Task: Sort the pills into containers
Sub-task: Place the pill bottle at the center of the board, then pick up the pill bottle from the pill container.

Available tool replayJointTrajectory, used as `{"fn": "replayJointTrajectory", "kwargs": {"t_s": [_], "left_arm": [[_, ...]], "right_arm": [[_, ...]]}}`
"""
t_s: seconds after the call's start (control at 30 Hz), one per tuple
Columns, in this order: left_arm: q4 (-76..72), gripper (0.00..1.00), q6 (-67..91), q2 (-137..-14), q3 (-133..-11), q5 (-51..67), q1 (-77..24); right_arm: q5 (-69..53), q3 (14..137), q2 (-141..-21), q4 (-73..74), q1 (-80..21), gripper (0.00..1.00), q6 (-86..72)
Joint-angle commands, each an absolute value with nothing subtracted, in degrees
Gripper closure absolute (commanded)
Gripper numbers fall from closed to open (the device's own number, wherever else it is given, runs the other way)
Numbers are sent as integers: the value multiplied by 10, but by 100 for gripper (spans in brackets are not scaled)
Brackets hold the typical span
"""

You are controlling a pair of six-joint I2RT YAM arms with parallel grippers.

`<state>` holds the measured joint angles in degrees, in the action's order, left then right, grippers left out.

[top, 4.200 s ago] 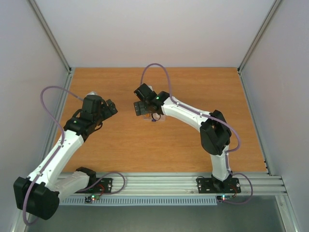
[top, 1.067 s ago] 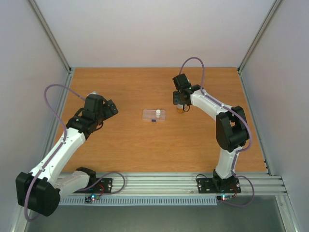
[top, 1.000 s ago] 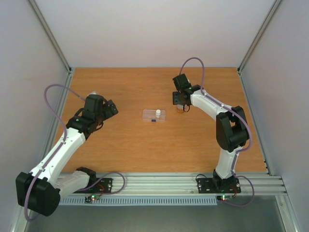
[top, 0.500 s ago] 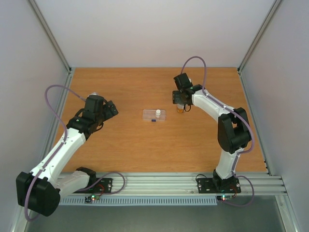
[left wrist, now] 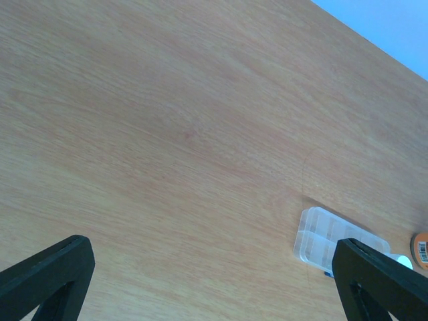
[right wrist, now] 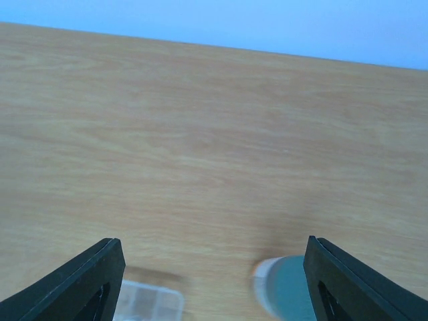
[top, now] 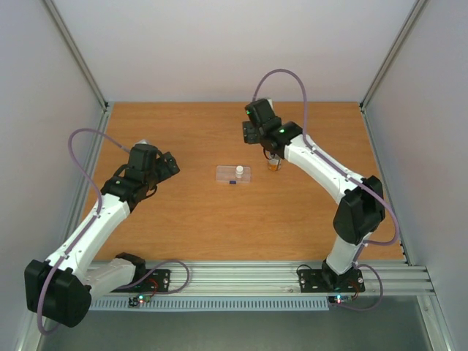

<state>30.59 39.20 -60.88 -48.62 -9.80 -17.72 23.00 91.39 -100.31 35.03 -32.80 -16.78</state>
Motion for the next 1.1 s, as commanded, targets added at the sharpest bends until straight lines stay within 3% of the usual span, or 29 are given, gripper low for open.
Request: {"fn": "replayJointTrajectory", "kwargs": {"t_s": [0.0,0.5,1.07], "left_arm": [[281,1,395,-602,-480,-92,-178],[284,1,400,-595,-472,-92,-178],[277,1,396,-609,-476,-92,-178]], "right_arm": [[223,934,-1030,379,-363,25,-163],[93,909,-1098,381,-388,30,-177],[60,870,-1122,381,-390,33,-181]]}}
